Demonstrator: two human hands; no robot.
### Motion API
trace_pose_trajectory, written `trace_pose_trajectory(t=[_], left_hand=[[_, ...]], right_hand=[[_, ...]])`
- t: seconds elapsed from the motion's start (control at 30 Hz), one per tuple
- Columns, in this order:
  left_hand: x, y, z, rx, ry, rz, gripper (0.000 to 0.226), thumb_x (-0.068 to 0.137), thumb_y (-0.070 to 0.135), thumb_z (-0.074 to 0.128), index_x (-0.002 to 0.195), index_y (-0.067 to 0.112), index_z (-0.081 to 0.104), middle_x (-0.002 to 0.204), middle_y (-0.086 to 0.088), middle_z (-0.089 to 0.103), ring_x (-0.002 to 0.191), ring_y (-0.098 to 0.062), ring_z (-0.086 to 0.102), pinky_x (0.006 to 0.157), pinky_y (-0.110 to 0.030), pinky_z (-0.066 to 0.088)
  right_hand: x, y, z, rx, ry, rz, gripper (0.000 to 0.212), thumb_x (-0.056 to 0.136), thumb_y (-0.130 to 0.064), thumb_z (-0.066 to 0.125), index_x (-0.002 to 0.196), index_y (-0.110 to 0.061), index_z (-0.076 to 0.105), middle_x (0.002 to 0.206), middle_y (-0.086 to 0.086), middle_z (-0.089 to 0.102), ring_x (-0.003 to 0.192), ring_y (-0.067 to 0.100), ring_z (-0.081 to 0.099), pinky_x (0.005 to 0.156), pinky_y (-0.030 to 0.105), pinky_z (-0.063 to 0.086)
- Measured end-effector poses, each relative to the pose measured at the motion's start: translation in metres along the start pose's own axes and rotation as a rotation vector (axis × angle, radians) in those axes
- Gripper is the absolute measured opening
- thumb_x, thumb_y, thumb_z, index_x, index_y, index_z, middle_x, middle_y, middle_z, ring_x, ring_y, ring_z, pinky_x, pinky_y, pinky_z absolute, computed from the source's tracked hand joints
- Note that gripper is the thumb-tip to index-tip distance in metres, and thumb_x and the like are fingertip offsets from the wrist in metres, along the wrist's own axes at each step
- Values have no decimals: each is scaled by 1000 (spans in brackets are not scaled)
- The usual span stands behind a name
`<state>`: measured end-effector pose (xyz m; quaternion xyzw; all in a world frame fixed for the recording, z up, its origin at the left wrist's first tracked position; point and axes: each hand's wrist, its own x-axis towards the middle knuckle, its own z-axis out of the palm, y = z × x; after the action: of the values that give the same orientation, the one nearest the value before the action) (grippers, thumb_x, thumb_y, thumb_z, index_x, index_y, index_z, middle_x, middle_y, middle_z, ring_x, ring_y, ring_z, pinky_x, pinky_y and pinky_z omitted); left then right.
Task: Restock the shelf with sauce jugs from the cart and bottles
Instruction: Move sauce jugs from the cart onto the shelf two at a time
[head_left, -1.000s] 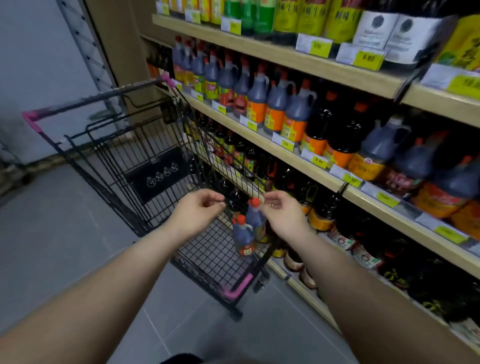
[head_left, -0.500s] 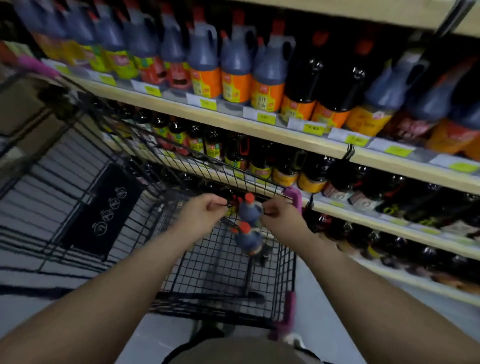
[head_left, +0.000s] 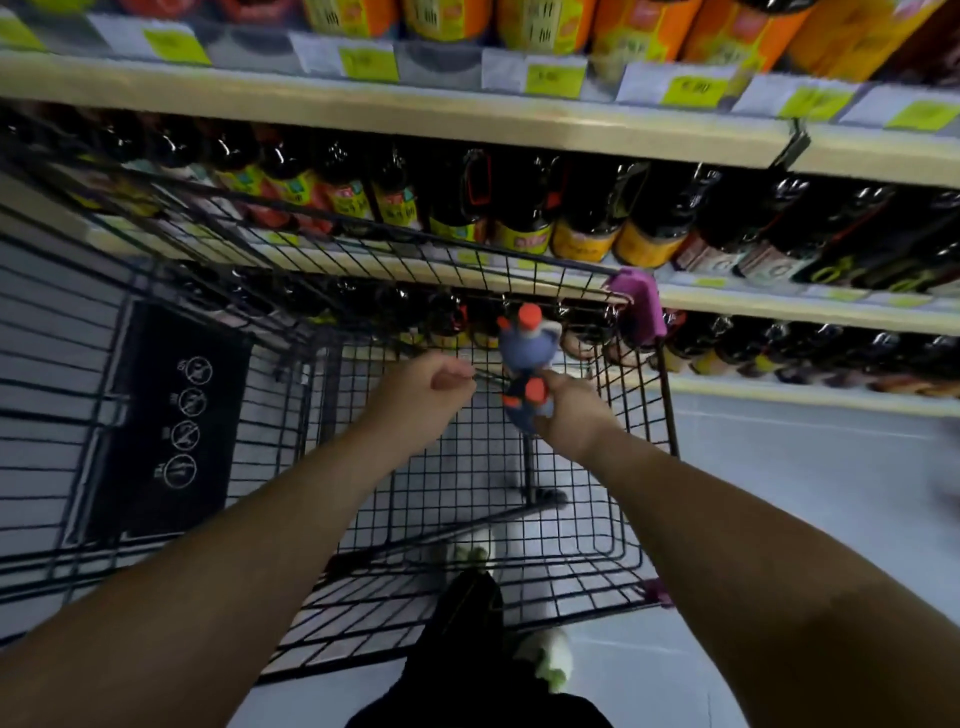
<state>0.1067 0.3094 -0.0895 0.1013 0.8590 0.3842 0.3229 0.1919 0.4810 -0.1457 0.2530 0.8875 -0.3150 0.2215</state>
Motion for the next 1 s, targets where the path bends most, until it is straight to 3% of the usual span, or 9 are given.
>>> trace_pose_trajectory(t=[0.2, 0.33, 0.5, 0.57, 0.73, 0.8, 0.87, 0.93, 1.0], left_hand=[[-2, -22, 8, 59, -37, -26, 15, 91, 29, 60, 105, 27, 66, 107, 9, 65, 99, -7, 58, 80, -24, 45], [-11, -25, 10, 75, -67, -14, 16, 93, 25, 58, 107, 23, 66, 109, 7, 64, 103, -10, 58, 90, -28, 47], [-27, -14, 8, 85, -70, 7, 21, 91, 27, 62, 112, 25, 63, 104, 9, 65, 99, -11, 61, 74, -21, 46], [-36, -2, 14, 65, -105, 23, 32, 87, 27, 67, 118, 22, 60, 103, 9, 65, 97, -14, 63, 70, -21, 48], [-63, 36, 36, 117, -273, 120, 94, 67, 34, 85, 144, 22, 33, 138, 1, 49, 122, -18, 50, 97, -35, 45], [-80, 54, 42, 128, -317, 223, 111, 59, 34, 90, 147, 24, 24, 140, 6, 45, 127, -15, 44, 103, -37, 42], [-93, 67, 46, 131, -329, 292, 128, 48, 41, 91, 150, 27, 15, 138, 10, 42, 127, -13, 42, 104, -37, 41], [-104, 78, 49, 59, -317, 310, 133, 38, 48, 89, 148, 31, 16, 139, 10, 43, 125, -15, 46, 102, -40, 44], [-118, 87, 55, -55, -295, 326, 125, 33, 48, 88, 141, 33, 28, 136, 8, 50, 120, -16, 53, 98, -43, 49]], right_hand=[[8, 10, 29, -35, 183, -7, 42, 94, -29, 52, 133, -13, 46, 120, 14, 54, 113, 30, 47, 89, 33, 41], [1, 14, 32, -61, 185, -18, 37, 95, -37, 49, 127, -17, 46, 107, 13, 58, 105, 32, 51, 82, 37, 47], [-23, 7, 17, 194, 277, 14, 30, 93, -41, 57, 112, -18, 56, 95, 10, 67, 92, 32, 61, 67, 30, 39], [-43, 2, 4, 301, 348, -8, 29, 90, -41, 61, 110, -20, 60, 95, 8, 69, 91, 29, 62, 70, 32, 45], [-102, -11, -38, 509, 474, -137, 25, 85, -41, 69, 73, -24, 56, 62, -8, 56, 62, 11, 54, 61, 30, 43], [-131, -16, -60, 570, 534, -179, 30, 84, -40, 71, 63, -30, 51, 53, -14, 53, 55, 1, 50, 58, 21, 38], [-153, -22, -79, 594, 575, -215, 31, 84, -40, 71, 62, -26, 54, 52, -12, 53, 55, 2, 49, 57, 23, 38], [-173, -26, -97, 611, 613, -235, 32, 84, -41, 70, 68, -15, 61, 56, -7, 52, 55, 8, 49, 60, 30, 42], [-194, -25, -111, 628, 649, -244, 37, 84, -41, 70, 68, -9, 61, 55, -4, 50, 53, 5, 46, 58, 27, 40]])
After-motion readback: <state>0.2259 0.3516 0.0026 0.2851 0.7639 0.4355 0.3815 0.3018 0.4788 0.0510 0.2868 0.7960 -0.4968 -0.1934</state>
